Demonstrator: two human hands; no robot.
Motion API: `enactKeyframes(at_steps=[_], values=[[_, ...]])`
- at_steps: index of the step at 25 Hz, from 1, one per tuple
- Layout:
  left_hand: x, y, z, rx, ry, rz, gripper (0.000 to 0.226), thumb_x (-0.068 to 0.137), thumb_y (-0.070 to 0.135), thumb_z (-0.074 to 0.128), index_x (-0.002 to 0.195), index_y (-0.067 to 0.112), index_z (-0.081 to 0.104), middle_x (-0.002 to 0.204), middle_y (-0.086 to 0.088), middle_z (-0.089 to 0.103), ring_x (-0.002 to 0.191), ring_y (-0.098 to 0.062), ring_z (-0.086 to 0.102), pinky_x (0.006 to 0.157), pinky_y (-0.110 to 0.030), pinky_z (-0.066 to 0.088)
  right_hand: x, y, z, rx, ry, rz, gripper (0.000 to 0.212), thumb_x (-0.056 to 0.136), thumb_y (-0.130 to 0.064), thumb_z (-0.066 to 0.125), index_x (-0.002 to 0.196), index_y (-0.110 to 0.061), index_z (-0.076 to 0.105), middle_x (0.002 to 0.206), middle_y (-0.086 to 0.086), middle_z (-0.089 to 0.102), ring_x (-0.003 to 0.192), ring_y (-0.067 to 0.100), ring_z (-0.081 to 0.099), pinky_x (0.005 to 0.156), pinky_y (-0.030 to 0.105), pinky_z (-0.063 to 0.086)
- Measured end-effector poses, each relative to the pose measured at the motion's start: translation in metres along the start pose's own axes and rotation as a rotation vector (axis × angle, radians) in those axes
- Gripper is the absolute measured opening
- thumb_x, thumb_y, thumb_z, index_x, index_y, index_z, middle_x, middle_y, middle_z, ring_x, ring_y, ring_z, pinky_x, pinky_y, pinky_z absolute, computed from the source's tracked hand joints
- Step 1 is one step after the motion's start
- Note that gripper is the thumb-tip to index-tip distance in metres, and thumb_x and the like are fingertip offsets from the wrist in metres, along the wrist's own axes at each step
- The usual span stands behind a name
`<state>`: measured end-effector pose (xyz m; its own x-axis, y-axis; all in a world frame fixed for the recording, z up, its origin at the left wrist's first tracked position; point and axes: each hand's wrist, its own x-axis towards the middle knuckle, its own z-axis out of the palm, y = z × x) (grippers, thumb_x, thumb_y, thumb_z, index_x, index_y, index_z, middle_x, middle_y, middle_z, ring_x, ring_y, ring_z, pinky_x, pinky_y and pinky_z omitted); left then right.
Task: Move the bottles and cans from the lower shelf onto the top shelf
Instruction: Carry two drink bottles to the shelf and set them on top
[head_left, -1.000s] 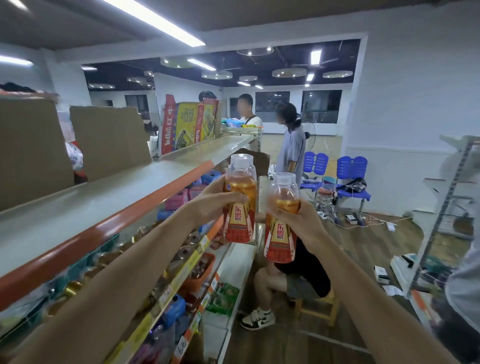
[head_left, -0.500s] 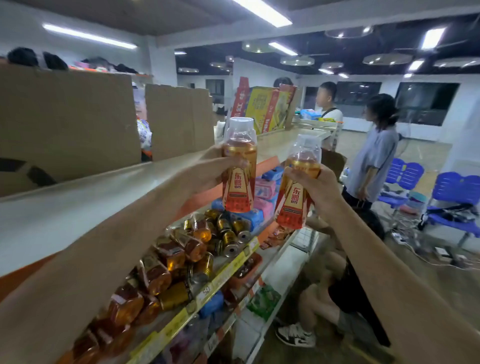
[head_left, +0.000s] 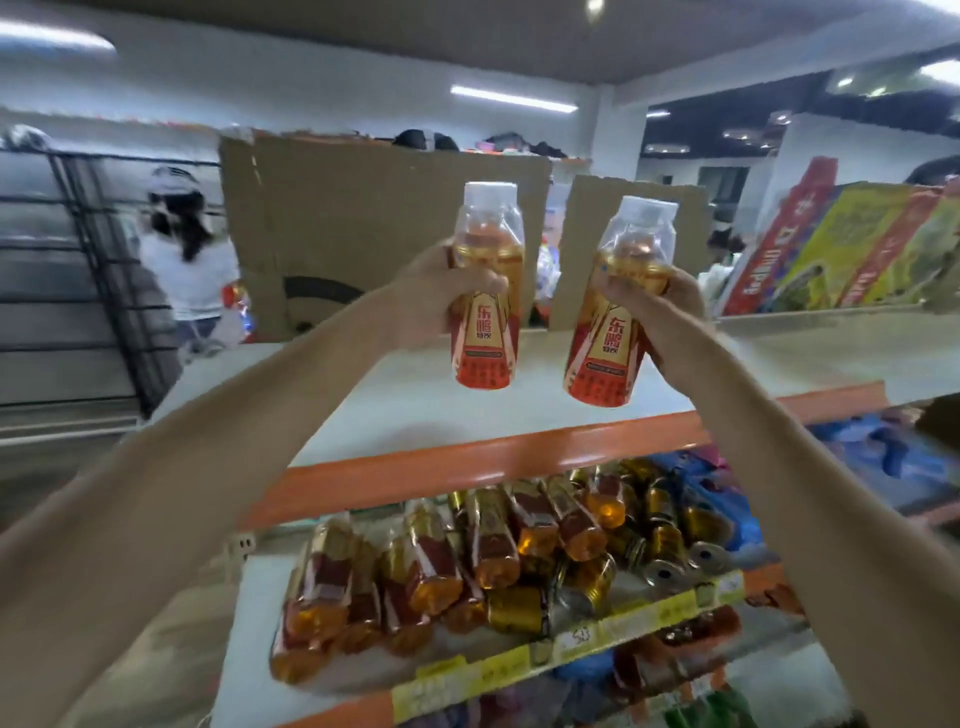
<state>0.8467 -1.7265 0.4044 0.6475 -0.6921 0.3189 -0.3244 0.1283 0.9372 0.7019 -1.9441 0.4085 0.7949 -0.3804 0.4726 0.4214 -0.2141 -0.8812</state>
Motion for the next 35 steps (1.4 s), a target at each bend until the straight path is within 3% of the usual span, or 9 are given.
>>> enactKeyframes(at_steps=[3,7,10,13,21,27,29,32,35], values=[[-0.036,0.011,-0.044,0.091,0.099,-0.039,0.033,0.082,0.016,0.073,0.114,0.020,0.063,0.099,0.000,0.070,0.112,-0.036,0.064,0.099,-0.058,0.048,0.019,0.010,0.060,0.070,-0.112,0.000,0.012,0.081,-0.011,0.077,0.090,-0.017,0.071,0.081,-0.001,0.073,0.081,0.022,0.072,0.076,0.040,0.060],[-0.081,0.013,-0.110,0.050,0.199,-0.066,0.028,0.086,0.003,0.065,0.112,0.010,0.057,0.088,-0.002,0.064,0.090,-0.019,0.068,0.080,-0.038,0.057,0.034,0.022,0.147,0.130,-0.257,0.035,0.016,0.081,-0.014,0.077,0.095,-0.016,0.068,0.079,-0.003,0.073,0.076,0.016,0.073,0.067,0.033,0.059],[-0.102,0.009,-0.140,0.057,0.261,-0.088,0.048,0.083,0.005,0.069,0.127,0.007,0.050,0.096,-0.007,0.062,0.096,-0.021,0.067,0.084,-0.037,0.055,0.042,0.029,0.190,0.157,-0.370,0.059,0.019,0.082,-0.015,0.076,0.098,-0.015,0.066,0.081,-0.003,0.074,0.077,0.017,0.074,0.067,0.031,0.058],[-0.106,0.003,-0.161,0.080,0.359,-0.103,0.032,0.087,0.000,0.063,0.115,0.014,0.056,0.093,-0.006,0.064,0.092,-0.018,0.068,0.083,-0.036,0.056,0.052,0.042,0.221,0.132,-0.450,0.090,0.024,0.079,-0.018,0.078,0.099,-0.017,0.065,0.087,0.001,0.074,0.083,0.020,0.074,0.072,0.035,0.059],[-0.068,-0.026,-0.175,0.020,0.481,-0.109,0.051,0.083,0.003,0.070,0.128,0.010,0.047,0.097,-0.008,0.067,0.096,-0.023,0.069,0.085,-0.041,0.056,0.084,0.076,0.252,0.171,-0.393,0.153,0.037,0.076,-0.028,0.082,0.106,-0.016,0.064,0.087,0.001,0.075,0.085,0.023,0.074,0.068,0.034,0.059],[-0.053,-0.031,-0.178,0.105,0.456,-0.167,0.065,0.076,0.022,0.077,0.133,0.016,0.045,0.118,-0.013,0.066,0.107,-0.027,0.068,0.093,-0.053,0.053,0.102,0.082,0.241,-0.019,-0.573,0.160,0.070,0.060,-0.031,0.087,0.121,-0.022,0.054,0.105,-0.001,0.074,0.092,0.014,0.073,0.077,0.034,0.059],[-0.058,-0.028,-0.181,0.165,0.422,-0.179,0.074,0.074,0.024,0.080,0.136,0.017,0.041,0.120,-0.010,0.065,0.109,-0.024,0.067,0.093,-0.048,0.054,0.100,0.087,0.233,-0.077,-0.588,0.157,0.069,0.060,-0.024,0.088,0.119,-0.025,0.051,0.106,-0.004,0.072,0.093,0.011,0.072,0.077,0.030,0.058],[-0.069,-0.029,-0.182,0.281,0.436,-0.202,0.068,0.080,0.010,0.077,0.136,0.017,0.040,0.116,-0.001,0.064,0.107,-0.014,0.065,0.090,-0.034,0.056,0.097,0.093,0.231,-0.128,-0.550,0.172,0.057,0.068,-0.019,0.088,0.115,-0.022,0.054,0.108,-0.004,0.070,0.096,0.013,0.069,0.079,0.032,0.059],[-0.075,-0.033,-0.174,0.430,0.473,-0.194,0.062,0.079,0.005,0.078,0.130,0.018,0.046,0.103,0.012,0.062,0.091,0.006,0.063,0.071,-0.016,0.055,0.100,0.090,0.234,-0.149,-0.546,0.164,0.058,0.068,-0.016,0.089,0.117,-0.018,0.057,0.108,-0.001,0.071,0.095,0.015,0.070,0.076,0.032,0.060]])
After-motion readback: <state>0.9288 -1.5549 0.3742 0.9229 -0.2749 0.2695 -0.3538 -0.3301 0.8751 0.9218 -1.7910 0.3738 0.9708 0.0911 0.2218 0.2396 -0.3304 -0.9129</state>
